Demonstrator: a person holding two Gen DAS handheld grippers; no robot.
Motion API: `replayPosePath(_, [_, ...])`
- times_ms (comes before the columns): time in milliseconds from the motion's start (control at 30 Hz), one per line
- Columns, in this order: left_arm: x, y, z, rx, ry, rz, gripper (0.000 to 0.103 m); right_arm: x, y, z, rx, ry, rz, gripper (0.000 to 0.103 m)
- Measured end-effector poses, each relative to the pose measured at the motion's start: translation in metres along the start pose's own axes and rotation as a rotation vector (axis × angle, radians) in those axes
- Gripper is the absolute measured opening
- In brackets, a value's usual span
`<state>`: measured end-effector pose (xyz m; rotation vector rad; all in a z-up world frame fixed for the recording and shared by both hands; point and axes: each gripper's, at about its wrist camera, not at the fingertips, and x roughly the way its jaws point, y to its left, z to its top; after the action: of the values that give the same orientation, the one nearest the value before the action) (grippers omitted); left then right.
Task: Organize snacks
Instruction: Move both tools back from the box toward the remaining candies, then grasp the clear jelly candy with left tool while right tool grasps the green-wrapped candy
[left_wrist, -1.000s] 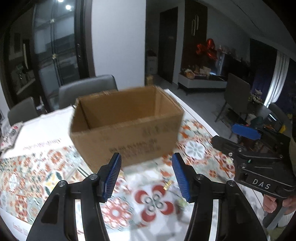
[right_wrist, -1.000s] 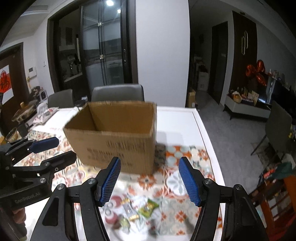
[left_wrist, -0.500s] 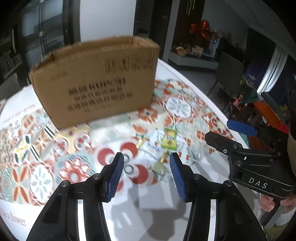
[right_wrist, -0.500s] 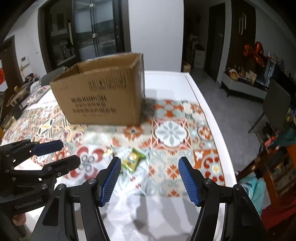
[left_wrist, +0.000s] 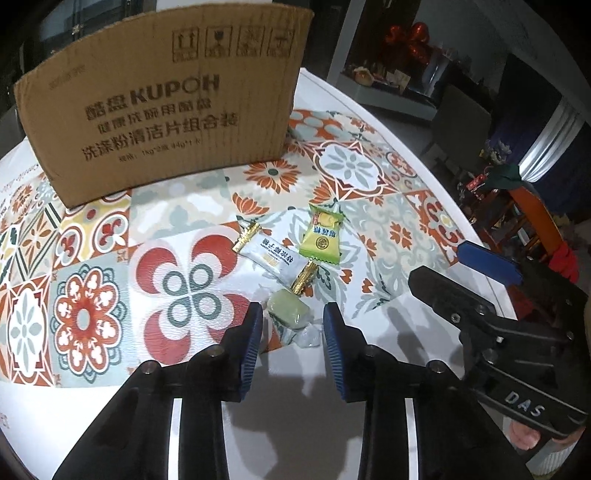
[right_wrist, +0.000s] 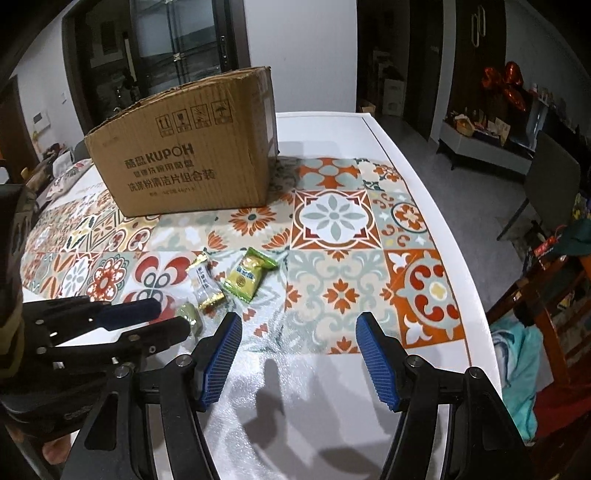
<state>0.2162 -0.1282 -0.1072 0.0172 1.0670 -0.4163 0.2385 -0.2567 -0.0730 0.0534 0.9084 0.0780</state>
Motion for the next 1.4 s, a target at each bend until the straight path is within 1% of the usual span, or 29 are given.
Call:
replayPosePath(133, [0.010, -0.002, 0.001, -0.002, 0.021, 0.017, 0.029, 0.003, -0.002, -0.001, 0.011, 0.007, 0.005, 0.065])
replayPosePath(300, [0.014, -0.002, 0.004, 0.003, 0.015, 0.034, 0.024, 0.007, -0.002, -0.002, 0.019, 0.016, 0.017, 0.065])
replayPosePath(467, [0.013, 0.000, 0.003, 0.002, 0.008, 0.027, 0.024, 0.013, 0.001, -0.001, 0.020, 0.031, 0.034, 0.065])
replayPosePath(533, [0.011, 0.003, 0.002, -0.004, 0.009, 0.024, 0.024, 0.015, 0.002, 0.001, 0.025, 0.037, 0.039, 0.061])
replayPosePath(700, [-0.003, 0.013, 0.003, -0.021, -0.024, 0.024, 0.024, 0.021, 0.006, 0.010, 0.043, 0.042, 0.064, 0.057])
replayPosePath(867, [-0.015, 0.017, 0.007, 0.001, -0.078, 0.063, 0.024, 0.032, 0.014, 0.020, 0.059, 0.048, 0.084, 0.053])
replayPosePath(1033, [-0.020, 0.024, 0.011, 0.006, -0.109, 0.084, 0.024, 0.046, 0.021, 0.028, 0.072, 0.081, 0.087, 0.048])
replayPosePath(1067, [-0.020, 0.026, 0.013, 0.001, -0.112, 0.084, 0.024, 0.049, 0.022, 0.029, 0.076, 0.086, 0.088, 0.046])
replayPosePath(1167, [-0.019, 0.032, 0.016, -0.013, -0.115, 0.081, 0.024, 0.057, 0.025, 0.035, 0.087, 0.096, 0.084, 0.046])
replayPosePath(1233, [-0.019, 0.034, 0.017, -0.019, -0.119, 0.079, 0.024, 0.063, 0.025, 0.039, 0.100, 0.106, 0.088, 0.042])
replayPosePath(1400, [-0.018, 0.040, 0.021, -0.030, -0.125, 0.078, 0.024, 0.074, 0.030, 0.047, 0.103, 0.121, 0.071, 0.042])
